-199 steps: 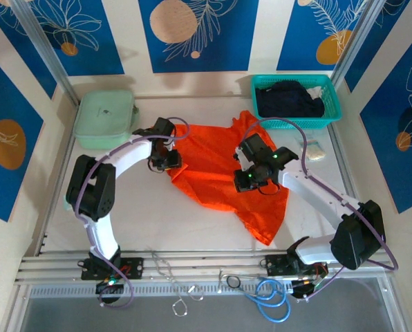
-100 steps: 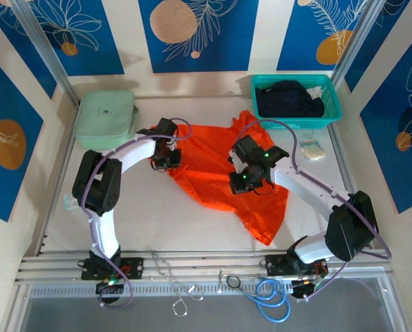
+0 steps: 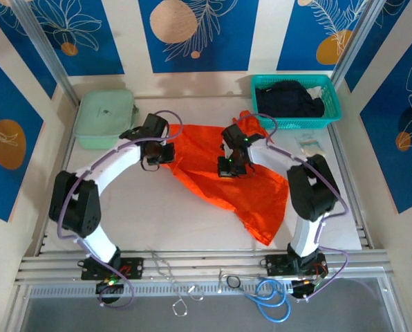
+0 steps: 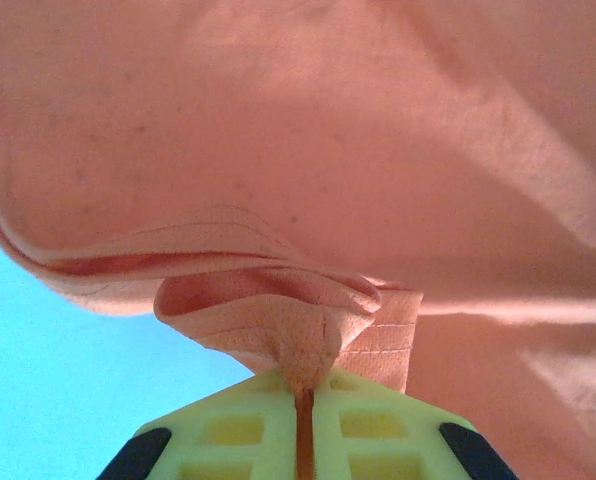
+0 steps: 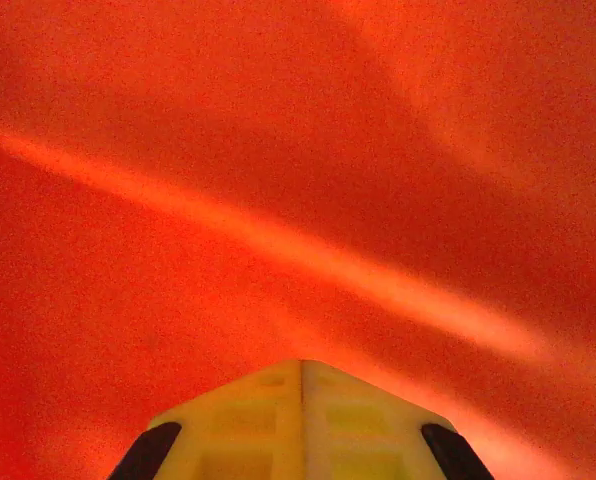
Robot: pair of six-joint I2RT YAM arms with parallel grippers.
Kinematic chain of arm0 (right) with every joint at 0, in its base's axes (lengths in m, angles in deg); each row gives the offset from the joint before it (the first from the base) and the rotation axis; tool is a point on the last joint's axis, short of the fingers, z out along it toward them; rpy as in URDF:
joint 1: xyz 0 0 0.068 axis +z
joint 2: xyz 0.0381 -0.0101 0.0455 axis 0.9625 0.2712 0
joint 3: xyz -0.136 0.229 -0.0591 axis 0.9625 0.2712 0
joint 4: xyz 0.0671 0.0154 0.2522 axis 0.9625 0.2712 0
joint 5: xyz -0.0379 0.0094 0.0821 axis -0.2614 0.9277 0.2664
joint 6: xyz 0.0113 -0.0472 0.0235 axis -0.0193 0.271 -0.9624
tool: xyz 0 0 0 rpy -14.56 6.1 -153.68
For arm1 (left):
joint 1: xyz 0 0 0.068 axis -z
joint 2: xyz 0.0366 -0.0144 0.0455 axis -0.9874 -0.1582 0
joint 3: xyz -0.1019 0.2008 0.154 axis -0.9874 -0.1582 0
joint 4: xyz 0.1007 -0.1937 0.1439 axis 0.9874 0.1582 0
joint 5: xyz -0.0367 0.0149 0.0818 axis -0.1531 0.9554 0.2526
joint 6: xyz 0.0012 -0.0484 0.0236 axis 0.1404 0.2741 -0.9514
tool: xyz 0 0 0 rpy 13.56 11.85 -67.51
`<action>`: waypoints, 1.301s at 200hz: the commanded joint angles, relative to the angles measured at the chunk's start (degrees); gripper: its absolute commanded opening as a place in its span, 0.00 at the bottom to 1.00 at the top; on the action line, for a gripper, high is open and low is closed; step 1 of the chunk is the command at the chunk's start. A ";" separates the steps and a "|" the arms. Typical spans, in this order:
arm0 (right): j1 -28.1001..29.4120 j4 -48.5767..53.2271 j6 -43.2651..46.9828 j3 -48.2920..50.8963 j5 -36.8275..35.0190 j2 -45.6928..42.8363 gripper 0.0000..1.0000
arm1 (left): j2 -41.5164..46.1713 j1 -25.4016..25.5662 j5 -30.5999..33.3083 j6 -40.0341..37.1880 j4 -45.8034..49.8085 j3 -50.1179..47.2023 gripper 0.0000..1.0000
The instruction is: Fold and stack the t-shirts
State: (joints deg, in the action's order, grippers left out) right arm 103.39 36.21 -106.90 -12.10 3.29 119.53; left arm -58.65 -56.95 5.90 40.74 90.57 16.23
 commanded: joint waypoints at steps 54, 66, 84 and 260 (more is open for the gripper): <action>-5.28 1.63 -4.68 -7.88 2.18 14.53 0.00 | 12.54 -0.39 4.25 4.40 7.56 -13.04 0.14; -5.64 1.81 -4.97 -7.88 1.93 15.28 0.00 | 15.61 -0.30 5.06 5.36 9.20 -15.29 0.14; -6.14 2.34 -5.33 -8.16 1.62 16.26 0.00 | 20.36 -0.25 5.95 7.11 11.79 -18.52 0.16; -6.10 3.39 -3.79 -8.24 1.62 16.46 0.00 | 23.12 -0.91 13.12 14.65 3.84 -31.80 0.49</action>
State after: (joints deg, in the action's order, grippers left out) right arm 97.33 36.45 -111.25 -22.03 6.70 132.86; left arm -32.92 -57.06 15.13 56.11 98.75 -17.76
